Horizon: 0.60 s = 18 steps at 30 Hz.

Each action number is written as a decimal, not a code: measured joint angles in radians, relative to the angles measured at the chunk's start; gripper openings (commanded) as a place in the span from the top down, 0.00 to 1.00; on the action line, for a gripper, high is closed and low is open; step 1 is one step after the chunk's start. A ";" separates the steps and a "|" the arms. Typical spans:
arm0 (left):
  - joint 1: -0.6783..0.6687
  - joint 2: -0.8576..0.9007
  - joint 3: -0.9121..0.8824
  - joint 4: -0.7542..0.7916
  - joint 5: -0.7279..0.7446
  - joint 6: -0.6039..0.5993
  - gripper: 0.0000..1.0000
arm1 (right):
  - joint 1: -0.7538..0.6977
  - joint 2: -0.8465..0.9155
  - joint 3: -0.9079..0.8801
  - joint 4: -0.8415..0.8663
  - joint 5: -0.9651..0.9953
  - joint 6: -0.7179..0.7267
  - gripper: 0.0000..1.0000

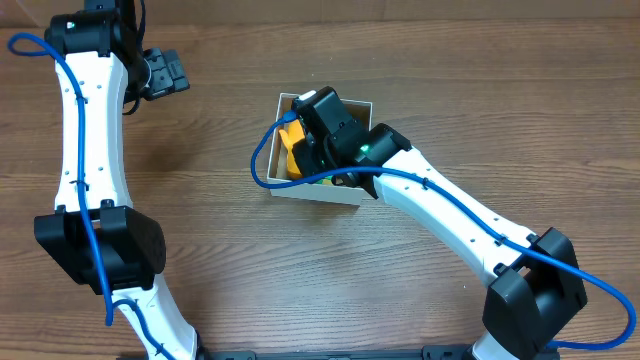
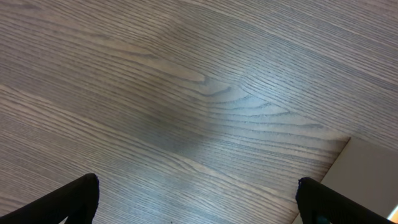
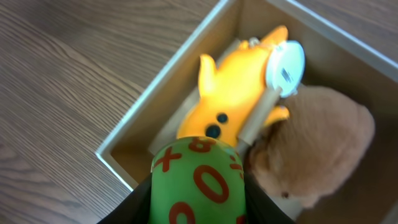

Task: Pack container
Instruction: 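Press the green ball down into the box front corner with the right gripper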

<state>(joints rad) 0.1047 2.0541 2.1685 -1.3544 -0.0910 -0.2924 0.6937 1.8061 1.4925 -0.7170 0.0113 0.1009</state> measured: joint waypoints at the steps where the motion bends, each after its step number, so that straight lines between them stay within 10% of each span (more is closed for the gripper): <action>1: 0.000 0.000 0.000 0.000 0.000 0.000 0.00 | 0.000 0.000 0.000 0.010 -0.004 0.000 0.65; 8: 0.000 0.000 0.000 0.000 0.000 0.000 0.00 | 0.000 0.000 0.000 0.063 -0.011 0.001 0.00; 18: 0.000 0.000 0.000 0.000 0.000 0.000 0.00 | 0.000 0.000 -0.001 0.099 -0.011 0.000 0.00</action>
<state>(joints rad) 0.1047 2.0541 2.1685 -1.3544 -0.0910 -0.2924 0.6937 1.8065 1.4918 -0.6182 -0.0002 0.1005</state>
